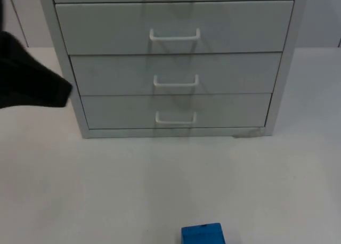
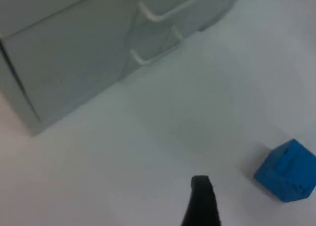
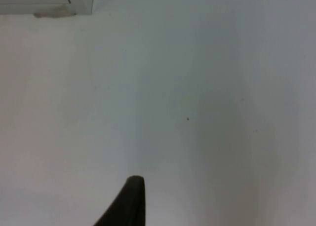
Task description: Open the drawer with the left hand, place the block into the drawer with the right hand, then close the drawer with the left hand.
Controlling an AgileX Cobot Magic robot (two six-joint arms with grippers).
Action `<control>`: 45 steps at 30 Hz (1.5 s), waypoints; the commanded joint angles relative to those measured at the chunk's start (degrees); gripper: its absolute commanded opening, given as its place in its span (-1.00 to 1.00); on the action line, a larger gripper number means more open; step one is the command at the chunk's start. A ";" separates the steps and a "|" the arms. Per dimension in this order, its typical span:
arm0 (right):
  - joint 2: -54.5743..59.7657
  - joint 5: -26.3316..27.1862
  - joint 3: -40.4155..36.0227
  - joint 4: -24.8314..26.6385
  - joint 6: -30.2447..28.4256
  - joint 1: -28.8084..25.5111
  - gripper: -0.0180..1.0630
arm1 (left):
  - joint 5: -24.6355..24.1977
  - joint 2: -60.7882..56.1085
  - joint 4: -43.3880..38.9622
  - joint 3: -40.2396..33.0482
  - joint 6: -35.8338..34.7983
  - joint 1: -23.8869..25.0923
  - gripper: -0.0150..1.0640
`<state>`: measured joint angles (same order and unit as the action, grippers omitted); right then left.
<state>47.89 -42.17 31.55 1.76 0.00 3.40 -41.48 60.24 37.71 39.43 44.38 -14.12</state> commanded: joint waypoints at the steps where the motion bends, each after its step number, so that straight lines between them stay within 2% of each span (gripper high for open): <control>1: -0.14 0.63 0.37 -0.17 -0.66 -0.30 0.98 | 3.59 4.85 -15.83 3.84 -9.91 -9.59 0.11; 2: -0.14 0.63 0.37 -0.17 -0.66 -0.30 0.98 | 3.59 4.85 -15.83 3.84 -9.91 -9.59 0.11; 5: -0.14 0.63 0.37 -0.17 -0.66 -0.30 0.98 | 5.10 10.23 -36.14 6.58 -23.57 -19.08 0.11; 6: -0.14 0.63 0.37 -0.17 -0.66 -0.30 0.98 | 5.10 10.23 -36.14 6.58 -23.57 -19.08 0.11; 7: -0.14 0.63 0.37 -0.17 -0.66 -0.30 0.98 | 5.21 13.40 -45.91 7.83 -31.15 -23.61 0.11; 11: -0.14 0.63 0.37 -0.17 -0.66 -0.30 0.98 | 6.63 21.78 -67.42 9.46 -42.57 -32.36 0.11; 12: -0.14 0.63 0.37 -0.17 -0.66 -0.30 0.98 | 6.63 21.78 -67.42 9.46 -42.57 -32.36 0.11; 16: -0.14 0.63 0.37 -0.17 -0.66 -0.30 0.98 | 10.15 29.90 -80.77 9.46 -47.15 -36.63 0.11; 22: -0.14 0.63 0.37 -0.27 -0.66 -0.30 0.98 | 15.73 38.21 -90.04 9.46 -51.94 -37.28 0.11; 23: -0.14 0.82 0.37 -0.26 -0.66 -0.30 0.98 | 16.44 39.99 -94.29 9.57 -54.36 -37.17 0.11; 26: -0.14 1.35 0.37 -0.26 -0.66 -0.30 0.98 | 16.60 44.92 -110.29 9.83 -67.89 -37.17 0.11; 27: -0.14 1.35 0.37 -0.26 -0.66 -0.30 0.98 | 16.60 44.92 -110.29 9.83 -67.89 -37.17 0.11; 28: -0.14 1.35 0.37 -0.26 -0.66 -0.30 0.98 | 16.48 46.76 -115.37 10.47 -73.54 -37.17 0.11; 30: -0.14 1.35 0.37 -0.26 -0.66 -0.30 0.98 | 16.58 49.25 -120.35 11.77 -77.34 -37.17 0.11; 32: -0.14 1.35 0.37 -0.26 -0.66 -0.30 0.98 | 16.59 51.21 -123.11 13.40 -78.13 -37.17 0.11; 36: -0.14 1.35 0.37 -0.26 -0.66 -0.30 0.98 | 14.52 55.50 -124.52 17.19 -78.13 -37.07 0.11; 38: -0.14 1.47 0.37 -0.26 -0.66 -0.30 0.98 | 11.94 58.10 -124.94 19.76 -78.13 -37.07 0.11; 41: -0.14 1.47 0.37 -0.26 -0.66 -0.30 0.98 | 11.64 60.22 -125.82 22.00 -78.13 -36.97 0.11; 45: -0.14 1.47 0.37 -0.26 -0.66 -0.30 0.98 | 11.82 63.54 -127.08 24.58 -78.96 -35.13 -0.09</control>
<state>47.89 -41.20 31.55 1.76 0.00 3.40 -29.11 122.76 -88.06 63.18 -33.42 -50.27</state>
